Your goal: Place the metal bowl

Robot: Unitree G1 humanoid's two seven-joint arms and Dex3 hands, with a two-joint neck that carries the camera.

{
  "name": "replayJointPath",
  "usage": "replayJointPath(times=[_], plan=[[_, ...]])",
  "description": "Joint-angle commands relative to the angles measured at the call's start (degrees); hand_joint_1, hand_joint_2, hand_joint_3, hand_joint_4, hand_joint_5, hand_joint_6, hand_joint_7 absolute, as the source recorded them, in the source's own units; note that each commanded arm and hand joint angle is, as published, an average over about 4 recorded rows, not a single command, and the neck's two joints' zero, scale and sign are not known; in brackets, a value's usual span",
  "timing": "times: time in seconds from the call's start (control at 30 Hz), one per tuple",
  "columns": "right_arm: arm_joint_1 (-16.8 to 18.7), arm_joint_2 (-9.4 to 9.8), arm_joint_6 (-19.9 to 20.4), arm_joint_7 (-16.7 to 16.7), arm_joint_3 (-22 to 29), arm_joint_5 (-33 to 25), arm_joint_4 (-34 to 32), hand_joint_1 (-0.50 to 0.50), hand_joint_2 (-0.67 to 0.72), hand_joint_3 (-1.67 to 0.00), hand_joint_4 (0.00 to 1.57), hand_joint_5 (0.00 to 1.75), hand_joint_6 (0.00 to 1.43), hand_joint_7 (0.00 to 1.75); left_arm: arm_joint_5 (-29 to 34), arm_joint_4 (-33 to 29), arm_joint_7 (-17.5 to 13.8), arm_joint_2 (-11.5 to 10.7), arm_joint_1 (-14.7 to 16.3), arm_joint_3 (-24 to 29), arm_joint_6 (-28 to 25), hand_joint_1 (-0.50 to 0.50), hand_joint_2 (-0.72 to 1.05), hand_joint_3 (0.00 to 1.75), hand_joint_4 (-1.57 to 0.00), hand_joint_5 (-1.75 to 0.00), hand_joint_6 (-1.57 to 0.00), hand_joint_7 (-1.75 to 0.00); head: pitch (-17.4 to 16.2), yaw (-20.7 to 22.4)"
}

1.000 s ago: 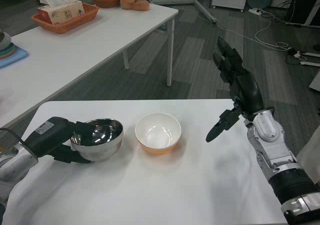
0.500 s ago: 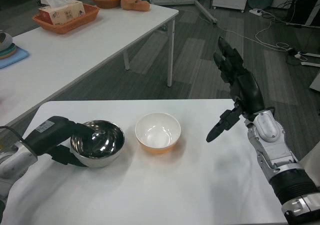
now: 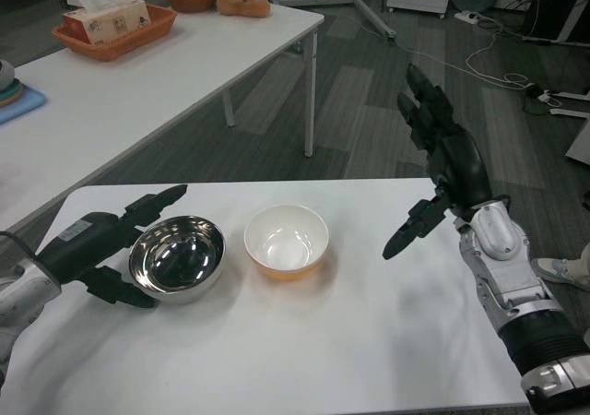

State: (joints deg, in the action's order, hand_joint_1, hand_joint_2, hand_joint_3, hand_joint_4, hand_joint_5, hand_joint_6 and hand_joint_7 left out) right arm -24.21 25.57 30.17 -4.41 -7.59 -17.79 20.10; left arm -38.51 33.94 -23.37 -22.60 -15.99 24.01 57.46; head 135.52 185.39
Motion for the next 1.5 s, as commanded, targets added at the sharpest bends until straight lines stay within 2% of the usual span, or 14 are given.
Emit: replayJointPath(times=[0.03,0.17,0.3,0.43,0.53,0.63,0.77,0.87,0.97,1.1,1.17,1.3,1.5], plan=[[0.39,0.09,0.86,0.19,0.08,-0.31,0.2,-0.42,0.33,0.0,0.0,0.0,0.0,0.0,-2.33,1.99,-6.14,-0.18,2.5,0.18,-1.52,-0.46,-0.72,0.0,-1.21,0.0,0.0,0.0,-0.12,0.09],[0.39,0.0,0.86,0.19,0.12,-0.31,0.34,-0.42,0.34,0.0,0.0,0.0,0.0,0.0,-2.24,1.72,-10.2,0.17,2.36,1.76,-0.99,-0.46,-0.72,0.0,-1.22,0.0,0.0,0.0,-0.47,0.48],[0.31,0.05,0.86,0.19,0.03,-0.31,1.08,-0.42,0.33,0.0,0.0,0.0,0.0,0.0,-2.22,-0.45,-13.98,-0.34,2.36,5.74,-0.6,-0.46,-0.72,0.0,-1.26,0.0,0.0,0.0,-0.56,0.76],[-0.13,0.16,0.86,0.19,0.03,-0.34,1.98,-0.42,0.34,0.0,0.0,0.0,0.0,0.0,-1.78,-4.01,-14.77,-2.18,1.66,9.47,-0.31,-0.46,-0.72,0.0,-1.27,0.0,0.0,0.0,-1.09,1.84],[-0.35,0.29,0.86,0.19,0.03,-0.4,2.45,-0.42,0.34,0.0,0.0,0.0,0.0,0.0,-0.29,-5.94,-15.15,-4.32,1.0,10.64,0.32,-0.46,-0.72,0.0,-1.34,0.0,0.0,0.0,-1.15,2.89],[-0.57,0.36,0.86,0.19,0.03,-0.36,2.71,-0.42,0.31,0.0,0.0,0.0,0.0,0.0,0.37,-7.04,-15.21,-5.52,0.21,11.94,0.46,-0.46,-0.72,0.0,-1.41,0.0,0.0,0.0,-0.9,3.69],[-0.77,0.38,0.86,0.19,0.12,-0.36,3.22,-0.42,0.34,0.0,0.0,0.0,0.0,0.0,1.01,-8.71,-15.06,-5.61,-1.85,15.23,0.46,-0.46,-0.72,0.0,-1.46,0.0,0.0,0.0,-0.57,3.88],[-0.97,0.47,0.88,0.19,0.12,-0.42,3.54,-0.42,0.34,0.0,0.0,0.0,0.0,0.0,2.57,-9.59,-14.86,-5.85,-3.55,15.56,0.41,-0.46,-0.72,0.0,-1.48,0.0,0.0,0.0,0.17,3.64],[-1.23,0.62,0.94,0.19,0.12,-0.49,3.76,-0.42,0.34,0.0,0.0,0.0,0.0,0.0,4.11,-9.77,-14.55,-6.23,-5.77,15.41,0.24,-0.46,-0.72,0.0,-1.52,0.0,0.0,0.0,1.53,3.66],[-1.67,0.8,0.94,0.19,0.08,-0.58,4.07,-0.42,0.34,0.0,0.0,0.0,0.0,0.0,5.95,-9.72,-13.85,-6.58,-9.28,15.58,0.15,-0.46,-0.72,0.0,-1.53,0.0,0.0,0.0,5.02,3.88],[-1.8,0.8,0.94,0.19,0.03,-0.58,4.12,-0.42,0.34,0.0,0.0,0.0,0.0,0.0,7.36,-9.68,-12.62,-6.14,-11.48,16.24,-0.12,-0.46,-0.72,0.0,-1.53,0.0,0.0,0.0,6.26,3.39],[-2.2,0.73,0.92,0.19,-0.1,-0.6,4.16,-0.42,0.34,0.0,0.0,0.0,0.0,0.0,9.03,-10.14,-8.64,-2.49,-15.85,17.21,-1.61,-0.46,-0.72,0.0,-1.56,0.0,0.0,0.0,10.41,2.89],[-3.52,0.8,0.9,0.19,-0.67,-0.67,4.25,-0.42,0.34,0.0,0.0,0.0,0.0,0.0,9.82,-10.12,-3.61,1.38,-19.34,14.57,-2.14,-0.46,-0.72,0.0,-1.57,0.0,0.0,0.0,14.2,3.31]])
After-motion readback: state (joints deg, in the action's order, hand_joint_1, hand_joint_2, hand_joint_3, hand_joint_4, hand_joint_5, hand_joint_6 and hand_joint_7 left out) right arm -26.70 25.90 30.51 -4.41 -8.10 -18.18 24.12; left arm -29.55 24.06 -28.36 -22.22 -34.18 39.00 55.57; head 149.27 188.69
